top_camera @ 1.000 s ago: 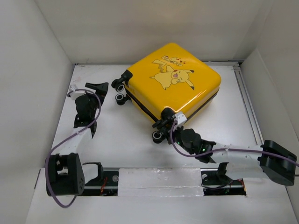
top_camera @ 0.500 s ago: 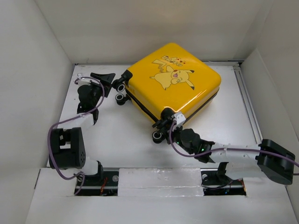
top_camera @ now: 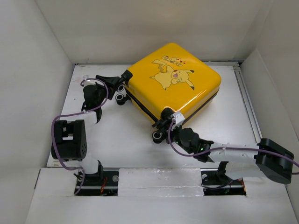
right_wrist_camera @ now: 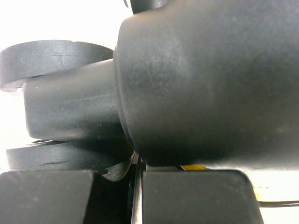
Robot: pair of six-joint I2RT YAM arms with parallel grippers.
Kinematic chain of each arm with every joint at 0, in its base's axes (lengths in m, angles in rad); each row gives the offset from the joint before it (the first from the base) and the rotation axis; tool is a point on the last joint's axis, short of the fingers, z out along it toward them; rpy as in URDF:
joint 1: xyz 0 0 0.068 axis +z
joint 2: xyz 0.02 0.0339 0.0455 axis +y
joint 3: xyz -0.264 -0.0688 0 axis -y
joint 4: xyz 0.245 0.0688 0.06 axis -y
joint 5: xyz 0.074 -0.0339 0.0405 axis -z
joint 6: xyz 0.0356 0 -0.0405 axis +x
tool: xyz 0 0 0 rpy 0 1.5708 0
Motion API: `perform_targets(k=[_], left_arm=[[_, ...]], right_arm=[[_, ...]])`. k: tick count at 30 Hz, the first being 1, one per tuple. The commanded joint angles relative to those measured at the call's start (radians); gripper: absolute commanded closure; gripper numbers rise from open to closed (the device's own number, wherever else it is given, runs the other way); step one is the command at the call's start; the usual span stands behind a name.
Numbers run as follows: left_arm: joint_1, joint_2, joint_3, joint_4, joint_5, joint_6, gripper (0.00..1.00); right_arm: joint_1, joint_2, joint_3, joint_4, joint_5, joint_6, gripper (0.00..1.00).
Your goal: Pack the luggage
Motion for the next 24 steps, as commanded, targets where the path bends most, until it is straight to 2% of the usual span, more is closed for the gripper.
perform_targets(k=[1, 5, 7, 9, 10, 14, 19, 22, 24], left_arm=[[-0.003, 0.001, 0.029, 0.072, 0.011, -0.024, 0.21], [-0.003, 0.021, 0.029, 0.113, 0.011, -0.045, 0.29], [-0.003, 0.032, 0.039, 0.147, 0.011, -0.066, 0.38], [-0.003, 0.043, 0.039, 0.158, 0.011, -0.077, 0.51], [-0.003, 0.043, 0.039, 0.184, 0.011, -0.093, 0.54], [-0.003, 0.061, 0.003, 0.259, 0.030, -0.142, 0.54], [-0.003, 0.083, -0.018, 0.311, 0.056, -0.201, 0.44], [-0.003, 0.092, -0.018, 0.347, 0.056, -0.221, 0.44], [-0.012, 0.103, -0.018, 0.356, 0.056, -0.232, 0.49]], right_arm=[[-0.003, 0.007, 0.048, 0.073, -0.026, -0.011, 1.00], [-0.003, 0.007, 0.048, 0.073, -0.026, -0.011, 1.00], [-0.003, -0.003, 0.048, 0.073, -0.026, -0.011, 1.00], [-0.003, -0.003, 0.048, 0.073, -0.026, -0.011, 1.00], [-0.003, -0.012, 0.048, 0.073, -0.026, -0.011, 1.00], [-0.003, -0.012, 0.048, 0.073, -0.017, -0.011, 1.00], [-0.003, -0.021, 0.048, 0.064, -0.017, -0.020, 1.00], [-0.003, -0.021, 0.058, 0.064, -0.017, -0.020, 1.00], [-0.003, -0.012, 0.067, 0.064, -0.017, -0.020, 1.00]])
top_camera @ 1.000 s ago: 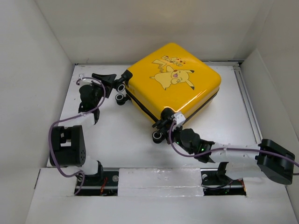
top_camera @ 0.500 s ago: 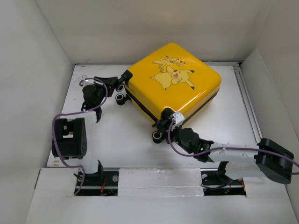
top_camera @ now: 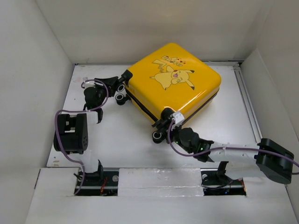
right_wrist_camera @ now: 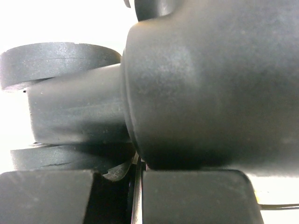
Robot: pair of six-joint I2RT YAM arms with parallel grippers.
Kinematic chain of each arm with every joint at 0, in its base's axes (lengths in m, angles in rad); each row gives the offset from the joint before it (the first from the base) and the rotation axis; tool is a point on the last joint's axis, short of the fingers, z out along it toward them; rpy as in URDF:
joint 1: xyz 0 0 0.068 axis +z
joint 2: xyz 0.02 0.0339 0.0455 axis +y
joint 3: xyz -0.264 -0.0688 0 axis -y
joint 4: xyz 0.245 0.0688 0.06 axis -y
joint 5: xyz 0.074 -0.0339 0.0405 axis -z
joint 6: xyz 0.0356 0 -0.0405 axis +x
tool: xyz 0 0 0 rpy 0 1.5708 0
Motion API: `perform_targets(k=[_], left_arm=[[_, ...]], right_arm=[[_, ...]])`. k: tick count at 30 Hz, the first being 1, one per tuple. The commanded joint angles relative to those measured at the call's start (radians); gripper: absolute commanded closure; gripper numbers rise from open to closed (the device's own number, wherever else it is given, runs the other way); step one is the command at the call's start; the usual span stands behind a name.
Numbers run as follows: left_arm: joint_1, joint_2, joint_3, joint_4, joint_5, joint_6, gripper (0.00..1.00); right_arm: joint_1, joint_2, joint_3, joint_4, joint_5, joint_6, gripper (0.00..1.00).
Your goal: Pack the luggage
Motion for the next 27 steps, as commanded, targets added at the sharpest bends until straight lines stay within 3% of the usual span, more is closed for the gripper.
perform_targets(k=[1, 3, 4, 8, 12, 16, 19, 22, 25, 26, 27], left_arm=[[-0.024, -0.005, 0.002, 0.146, 0.037, -0.044, 0.59], [-0.024, -0.016, 0.002, 0.157, 0.023, -0.044, 0.92], [-0.024, -0.016, -0.009, 0.170, 0.023, -0.044, 1.00], [-0.024, -0.097, -0.069, 0.195, -0.003, -0.015, 1.00], [-0.024, -0.238, -0.138, 0.146, -0.032, 0.075, 1.00], [-0.082, -0.419, -0.271, 0.071, -0.102, 0.170, 1.00], [-0.180, -0.569, -0.339, -0.021, -0.174, 0.229, 1.00], [-0.314, -0.688, -0.409, -0.102, -0.234, 0.281, 1.00], [-0.455, -0.746, -0.449, -0.145, -0.311, 0.293, 1.00], [-0.487, -0.746, -0.458, -0.145, -0.345, 0.293, 1.00], [-0.551, -0.746, -0.459, -0.145, -0.360, 0.293, 1.00]], right_arm=[[-0.003, -0.001, 0.071, 0.050, -0.013, -0.008, 1.00], [-0.003, -0.001, 0.091, 0.039, -0.012, -0.008, 1.00], [-0.012, -0.001, 0.091, 0.039, -0.022, -0.008, 1.00], [-0.118, -0.057, 0.091, 0.039, -0.137, 0.004, 1.00], [-0.362, -0.157, 0.070, 0.019, -0.304, 0.004, 1.00], [-0.565, -0.214, 0.117, -0.015, -0.418, -0.005, 1.00], [-0.633, -0.214, 0.130, -0.015, -0.464, 0.009, 1.00], [-0.601, -0.214, 0.055, 0.063, -0.417, 0.047, 1.00], [-0.415, -0.162, -0.066, 0.206, -0.151, 0.058, 1.00], [-0.358, -0.127, -0.067, 0.258, -0.004, 0.041, 1.00], [-0.269, -0.089, -0.030, 0.258, 0.046, 0.018, 1.00]])
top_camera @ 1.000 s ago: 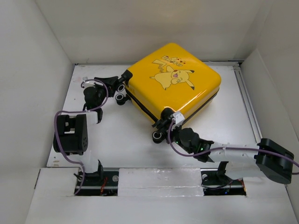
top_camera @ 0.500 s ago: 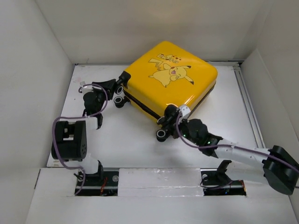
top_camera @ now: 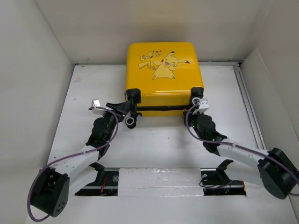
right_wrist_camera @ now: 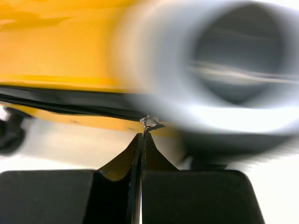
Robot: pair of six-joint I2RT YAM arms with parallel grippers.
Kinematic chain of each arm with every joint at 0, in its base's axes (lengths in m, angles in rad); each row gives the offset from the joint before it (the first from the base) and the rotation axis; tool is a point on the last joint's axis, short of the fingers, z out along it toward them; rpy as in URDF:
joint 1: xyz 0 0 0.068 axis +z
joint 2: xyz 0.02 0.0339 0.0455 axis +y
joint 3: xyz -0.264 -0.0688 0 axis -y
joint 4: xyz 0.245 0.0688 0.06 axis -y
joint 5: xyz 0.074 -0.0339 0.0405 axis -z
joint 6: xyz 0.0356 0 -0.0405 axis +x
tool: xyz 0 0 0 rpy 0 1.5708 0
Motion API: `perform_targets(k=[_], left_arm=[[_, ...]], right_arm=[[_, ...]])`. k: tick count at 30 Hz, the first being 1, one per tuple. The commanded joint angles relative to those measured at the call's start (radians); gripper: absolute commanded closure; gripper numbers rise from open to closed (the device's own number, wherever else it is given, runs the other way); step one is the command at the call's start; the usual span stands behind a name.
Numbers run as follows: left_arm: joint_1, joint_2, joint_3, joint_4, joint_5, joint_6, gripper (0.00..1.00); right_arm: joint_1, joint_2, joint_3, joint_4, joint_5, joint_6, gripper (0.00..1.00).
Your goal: Pack the luggage
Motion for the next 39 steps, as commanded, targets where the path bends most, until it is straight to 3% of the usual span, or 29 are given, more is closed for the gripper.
perform_targets(k=[1, 4, 8, 14, 15, 21, 23, 25, 31, 34, 38, 39], left_arm=[[-0.177, -0.026, 0.002, 0.056, 0.041, 0.027, 1.00], [-0.273, -0.012, 0.011, 0.066, 0.008, 0.027, 1.00], [-0.332, -0.003, 0.052, 0.086, 0.018, 0.027, 1.00], [-0.370, -0.022, 0.138, 0.056, 0.069, 0.070, 1.00], [-0.370, -0.035, 0.138, 0.013, 0.051, 0.079, 1.00], [-0.306, -0.137, 0.149, -0.116, -0.043, 0.138, 1.00], [-0.306, -0.160, 0.149, -0.142, -0.065, 0.157, 1.00], [-0.306, -0.161, 0.138, -0.110, -0.051, 0.157, 1.00], [-0.306, -0.104, 0.157, -0.110, -0.028, 0.147, 1.00], [-0.306, -0.104, 0.157, -0.110, -0.028, 0.147, 1.00], [-0.306, -0.091, 0.157, -0.085, 0.007, 0.147, 1.00], [-0.306, -0.078, 0.157, -0.073, 0.007, 0.147, 1.00]], right_arm=[[0.230, 0.128, 0.063, 0.273, 0.165, -0.021, 1.00], [0.306, 0.249, 0.172, 0.272, 0.190, -0.074, 1.00], [0.358, 0.380, 0.229, 0.366, 0.008, -0.103, 1.00], [0.482, 0.396, 0.264, 0.366, -0.199, -0.114, 1.00], [0.496, 0.347, 0.264, 0.340, -0.165, -0.114, 1.00], [0.447, 0.078, 0.160, -0.057, 0.079, -0.088, 1.00], [0.378, -0.040, 0.103, -0.096, 0.057, -0.048, 1.00], [0.259, -0.106, 0.043, -0.052, -0.111, -0.036, 1.00], [0.240, -0.095, 0.097, -0.194, 0.006, -0.057, 1.00], [0.203, -0.074, 0.097, -0.164, -0.121, -0.057, 1.00], [0.233, 0.012, 0.107, -0.087, -0.170, -0.081, 1.00], [0.243, 0.030, 0.129, -0.074, -0.170, -0.081, 0.95]])
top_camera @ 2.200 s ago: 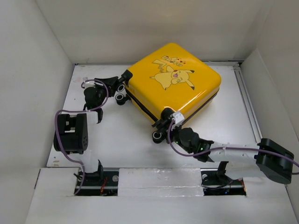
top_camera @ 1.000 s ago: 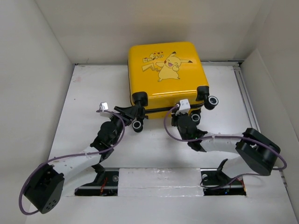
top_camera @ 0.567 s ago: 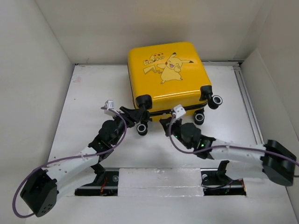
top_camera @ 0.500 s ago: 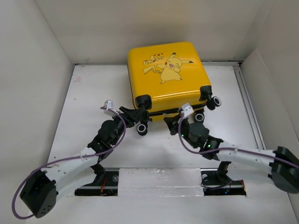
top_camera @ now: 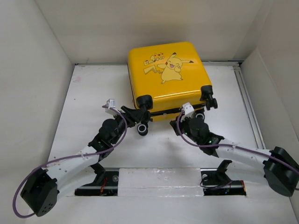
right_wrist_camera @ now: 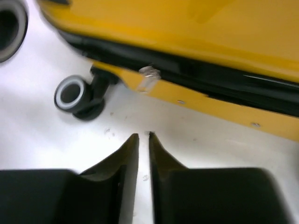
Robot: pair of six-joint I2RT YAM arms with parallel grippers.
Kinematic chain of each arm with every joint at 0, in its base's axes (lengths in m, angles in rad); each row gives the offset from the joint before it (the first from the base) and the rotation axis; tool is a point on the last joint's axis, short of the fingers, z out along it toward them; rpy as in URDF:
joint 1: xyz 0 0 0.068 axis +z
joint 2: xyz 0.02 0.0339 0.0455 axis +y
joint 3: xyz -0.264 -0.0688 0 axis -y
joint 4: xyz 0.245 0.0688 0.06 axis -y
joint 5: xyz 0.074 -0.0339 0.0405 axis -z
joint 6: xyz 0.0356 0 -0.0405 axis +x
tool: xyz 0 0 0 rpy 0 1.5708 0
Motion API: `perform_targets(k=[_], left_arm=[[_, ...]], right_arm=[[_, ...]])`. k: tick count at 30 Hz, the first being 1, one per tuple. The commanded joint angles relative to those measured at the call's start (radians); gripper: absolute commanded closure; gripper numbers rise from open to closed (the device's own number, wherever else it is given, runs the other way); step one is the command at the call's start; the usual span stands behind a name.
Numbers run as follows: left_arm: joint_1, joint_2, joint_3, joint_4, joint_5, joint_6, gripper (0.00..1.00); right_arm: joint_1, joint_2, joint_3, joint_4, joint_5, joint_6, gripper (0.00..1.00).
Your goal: Pack the luggage
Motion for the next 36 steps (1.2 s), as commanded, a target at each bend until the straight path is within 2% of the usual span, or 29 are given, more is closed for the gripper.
perform_targets(k=[1, 2, 4, 6, 15, 21, 26, 31, 36], left_arm=[[-0.009, 0.016, 0.069, 0.153, 0.109, -0.026, 1.00], [-0.009, 0.016, 0.069, 0.153, 0.109, -0.026, 1.00], [-0.009, 0.027, 0.069, 0.163, 0.120, -0.026, 1.00], [-0.009, 0.027, 0.069, 0.163, 0.129, -0.026, 1.00], [-0.018, 0.018, 0.069, 0.172, 0.148, -0.026, 1.00], [-0.018, -0.010, 0.069, 0.153, 0.137, -0.026, 1.00], [-0.018, -0.010, 0.069, 0.153, 0.137, -0.026, 1.00], [-0.018, -0.010, 0.069, 0.153, 0.137, -0.026, 1.00], [-0.027, -0.010, 0.069, 0.153, 0.137, -0.026, 1.00]], right_arm=[[0.027, 0.070, 0.067, 0.078, -0.066, -0.032, 0.75], [0.027, 0.085, 0.067, 0.103, -0.066, -0.042, 0.65], [0.036, 0.140, 0.104, 0.114, -0.052, -0.056, 0.52], [0.036, 0.173, 0.136, 0.125, -0.028, -0.076, 0.49], [0.018, 0.265, 0.179, 0.134, 0.077, -0.071, 0.44], [0.009, 0.241, 0.168, 0.078, 0.097, -0.046, 0.44], [-0.013, 0.192, 0.159, 0.024, 0.097, -0.037, 0.39], [-0.046, 0.191, 0.182, -0.027, 0.039, -0.037, 0.35], [-0.057, 0.230, 0.193, 0.044, -0.032, -0.051, 0.35]])
